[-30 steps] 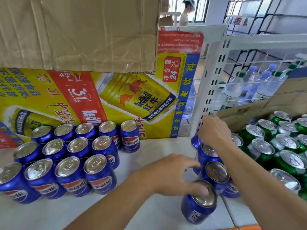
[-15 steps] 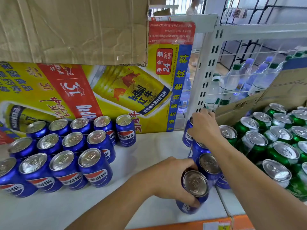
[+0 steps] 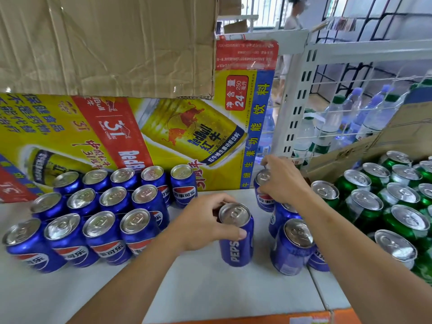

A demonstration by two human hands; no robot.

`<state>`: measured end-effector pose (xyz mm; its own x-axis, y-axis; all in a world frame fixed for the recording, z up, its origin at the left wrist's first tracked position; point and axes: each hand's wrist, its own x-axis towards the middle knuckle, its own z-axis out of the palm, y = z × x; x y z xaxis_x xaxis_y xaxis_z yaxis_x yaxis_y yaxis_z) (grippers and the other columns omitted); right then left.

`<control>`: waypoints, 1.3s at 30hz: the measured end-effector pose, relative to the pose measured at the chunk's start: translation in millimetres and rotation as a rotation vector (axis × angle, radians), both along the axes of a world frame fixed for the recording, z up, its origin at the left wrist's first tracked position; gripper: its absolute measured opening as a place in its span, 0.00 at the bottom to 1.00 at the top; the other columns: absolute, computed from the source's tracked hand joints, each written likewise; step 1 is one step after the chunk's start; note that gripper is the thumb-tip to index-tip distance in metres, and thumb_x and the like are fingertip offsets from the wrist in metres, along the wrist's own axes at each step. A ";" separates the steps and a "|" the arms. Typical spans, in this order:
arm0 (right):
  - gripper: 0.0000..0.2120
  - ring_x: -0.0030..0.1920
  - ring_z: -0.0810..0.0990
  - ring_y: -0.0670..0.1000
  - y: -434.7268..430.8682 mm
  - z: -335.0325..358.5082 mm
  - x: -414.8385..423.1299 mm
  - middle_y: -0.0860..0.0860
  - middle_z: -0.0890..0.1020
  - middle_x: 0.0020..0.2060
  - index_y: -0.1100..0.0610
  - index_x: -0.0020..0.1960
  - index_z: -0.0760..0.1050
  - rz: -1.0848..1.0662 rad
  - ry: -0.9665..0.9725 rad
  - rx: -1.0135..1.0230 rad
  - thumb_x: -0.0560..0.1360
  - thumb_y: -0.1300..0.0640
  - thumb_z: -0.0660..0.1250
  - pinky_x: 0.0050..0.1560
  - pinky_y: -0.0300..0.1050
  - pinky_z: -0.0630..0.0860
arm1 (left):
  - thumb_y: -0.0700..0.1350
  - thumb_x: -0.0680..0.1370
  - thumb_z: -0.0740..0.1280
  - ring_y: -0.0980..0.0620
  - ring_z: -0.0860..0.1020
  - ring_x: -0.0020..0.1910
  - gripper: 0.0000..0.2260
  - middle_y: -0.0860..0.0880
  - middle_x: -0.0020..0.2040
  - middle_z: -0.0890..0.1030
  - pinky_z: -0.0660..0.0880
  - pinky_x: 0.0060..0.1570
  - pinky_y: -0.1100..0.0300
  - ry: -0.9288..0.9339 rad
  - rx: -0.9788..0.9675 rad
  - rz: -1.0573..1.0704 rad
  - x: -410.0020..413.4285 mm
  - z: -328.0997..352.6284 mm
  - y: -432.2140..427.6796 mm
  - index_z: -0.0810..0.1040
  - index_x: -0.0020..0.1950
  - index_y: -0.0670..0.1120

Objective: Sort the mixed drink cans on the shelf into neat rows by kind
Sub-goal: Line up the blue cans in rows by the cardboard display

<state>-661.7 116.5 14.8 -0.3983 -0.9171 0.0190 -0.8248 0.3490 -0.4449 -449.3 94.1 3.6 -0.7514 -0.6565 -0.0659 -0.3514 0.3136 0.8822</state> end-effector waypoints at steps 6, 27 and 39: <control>0.35 0.67 0.70 0.55 -14.3 -1.4 36.4 0.54 0.70 0.70 0.55 0.73 0.66 0.168 -0.096 0.020 0.70 0.50 0.75 0.60 0.46 0.69 | 0.50 0.63 0.77 0.56 0.81 0.50 0.20 0.57 0.49 0.83 0.79 0.52 0.50 0.010 -0.110 0.118 39.2 19.2 -17.9 0.80 0.53 0.54; 0.15 0.41 0.75 0.51 -58.7 -15.2 142.2 0.49 0.76 0.41 0.55 0.46 0.74 0.317 -0.059 -0.115 0.67 0.48 0.75 0.35 0.45 0.71 | 0.45 0.67 0.72 0.52 0.83 0.44 0.15 0.49 0.46 0.85 0.78 0.40 0.63 0.635 0.030 0.649 130.9 61.7 -33.1 0.82 0.52 0.49; 0.08 0.45 0.75 0.51 -54.3 -23.7 134.5 0.52 0.79 0.49 0.55 0.49 0.76 0.343 -0.148 -0.130 0.72 0.55 0.73 0.34 0.38 0.68 | 0.40 0.62 0.74 0.51 0.82 0.43 0.17 0.48 0.46 0.84 0.80 0.41 0.59 0.794 0.373 0.545 115.6 39.8 -45.2 0.77 0.49 0.47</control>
